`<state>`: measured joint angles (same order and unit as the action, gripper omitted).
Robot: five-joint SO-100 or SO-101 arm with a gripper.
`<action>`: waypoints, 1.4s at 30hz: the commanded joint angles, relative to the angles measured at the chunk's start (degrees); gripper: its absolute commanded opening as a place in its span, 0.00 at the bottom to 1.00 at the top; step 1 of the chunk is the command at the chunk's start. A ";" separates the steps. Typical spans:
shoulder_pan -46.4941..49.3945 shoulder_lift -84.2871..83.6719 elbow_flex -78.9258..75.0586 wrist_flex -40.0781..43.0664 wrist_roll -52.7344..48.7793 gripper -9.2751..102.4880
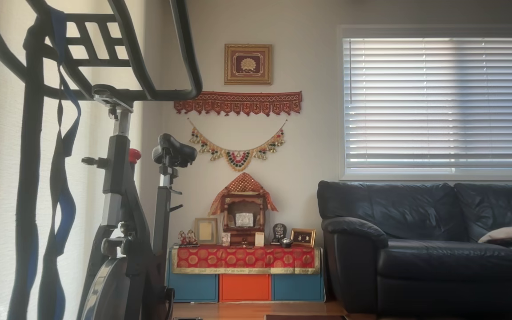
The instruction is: Sort medicines into box.
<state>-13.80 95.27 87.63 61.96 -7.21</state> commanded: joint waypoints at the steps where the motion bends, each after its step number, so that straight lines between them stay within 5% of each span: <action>1: -0.88 10.37 -0.35 0.70 0.35 0.10; 19: -8.44 21.45 -0.26 17.93 0.44 0.10; 42: -11.78 21.09 10.37 15.12 0.70 0.09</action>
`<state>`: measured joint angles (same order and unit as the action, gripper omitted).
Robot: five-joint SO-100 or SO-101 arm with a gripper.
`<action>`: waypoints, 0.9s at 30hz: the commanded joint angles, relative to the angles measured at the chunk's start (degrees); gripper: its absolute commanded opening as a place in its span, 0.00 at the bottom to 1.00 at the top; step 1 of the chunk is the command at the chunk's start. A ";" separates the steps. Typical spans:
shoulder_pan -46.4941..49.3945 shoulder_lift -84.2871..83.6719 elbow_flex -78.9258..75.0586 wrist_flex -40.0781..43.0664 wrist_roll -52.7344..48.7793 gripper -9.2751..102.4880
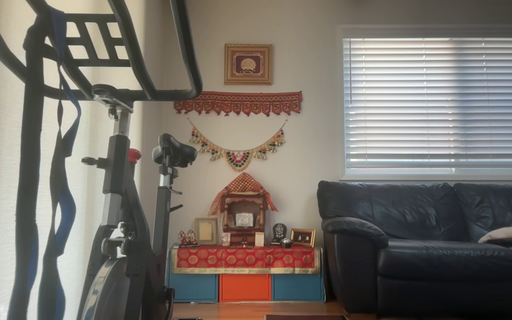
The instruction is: Sort medicines into box.
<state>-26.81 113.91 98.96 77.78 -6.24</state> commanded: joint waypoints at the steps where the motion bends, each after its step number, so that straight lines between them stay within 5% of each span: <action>1: 1.49 1.76 -0.97 -0.88 0.18 0.09; 27: 0.62 1.14 6.24 -5.27 7.38 0.10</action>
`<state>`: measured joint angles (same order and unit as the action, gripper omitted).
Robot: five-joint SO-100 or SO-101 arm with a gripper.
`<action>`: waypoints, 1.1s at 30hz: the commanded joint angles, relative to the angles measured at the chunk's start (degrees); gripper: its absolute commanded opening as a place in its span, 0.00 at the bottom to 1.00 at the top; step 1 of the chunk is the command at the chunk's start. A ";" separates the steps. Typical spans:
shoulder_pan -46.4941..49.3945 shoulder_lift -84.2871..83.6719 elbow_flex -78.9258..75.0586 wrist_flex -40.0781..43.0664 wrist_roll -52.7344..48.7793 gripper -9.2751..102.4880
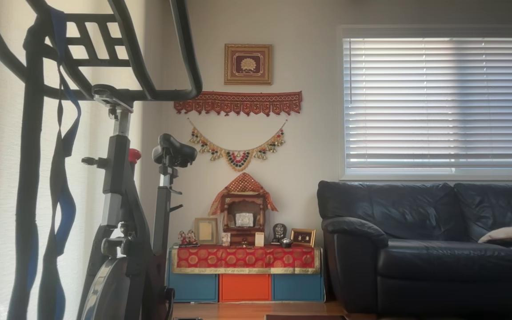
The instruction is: Sort medicines into box.
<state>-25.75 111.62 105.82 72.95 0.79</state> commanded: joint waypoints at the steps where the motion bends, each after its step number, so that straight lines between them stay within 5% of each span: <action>1: -0.53 3.60 -0.18 -0.62 0.35 0.10; 33: -0.79 1.14 4.83 -6.33 4.04 0.21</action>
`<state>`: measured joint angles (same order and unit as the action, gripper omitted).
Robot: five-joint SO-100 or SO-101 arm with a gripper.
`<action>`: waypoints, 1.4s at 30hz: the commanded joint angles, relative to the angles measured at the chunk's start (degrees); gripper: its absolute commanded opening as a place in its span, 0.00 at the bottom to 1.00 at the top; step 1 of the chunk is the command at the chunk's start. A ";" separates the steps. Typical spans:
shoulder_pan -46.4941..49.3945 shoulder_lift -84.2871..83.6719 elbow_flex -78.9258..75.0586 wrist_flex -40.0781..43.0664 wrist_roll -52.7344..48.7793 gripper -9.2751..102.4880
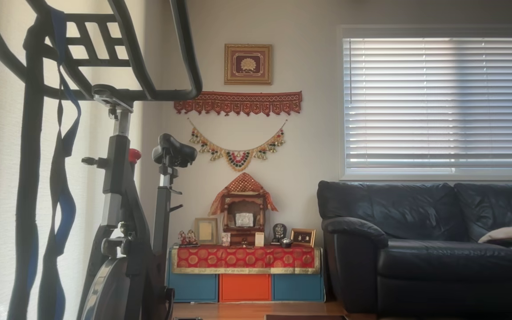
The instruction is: Sort medicines into box.
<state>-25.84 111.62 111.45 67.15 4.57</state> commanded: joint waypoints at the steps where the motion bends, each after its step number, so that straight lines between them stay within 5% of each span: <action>1: -0.70 0.97 -0.79 -0.70 0.44 0.22; 42: -0.97 -7.73 -3.87 0.18 -3.78 0.25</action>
<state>-27.42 103.36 111.01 66.36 2.37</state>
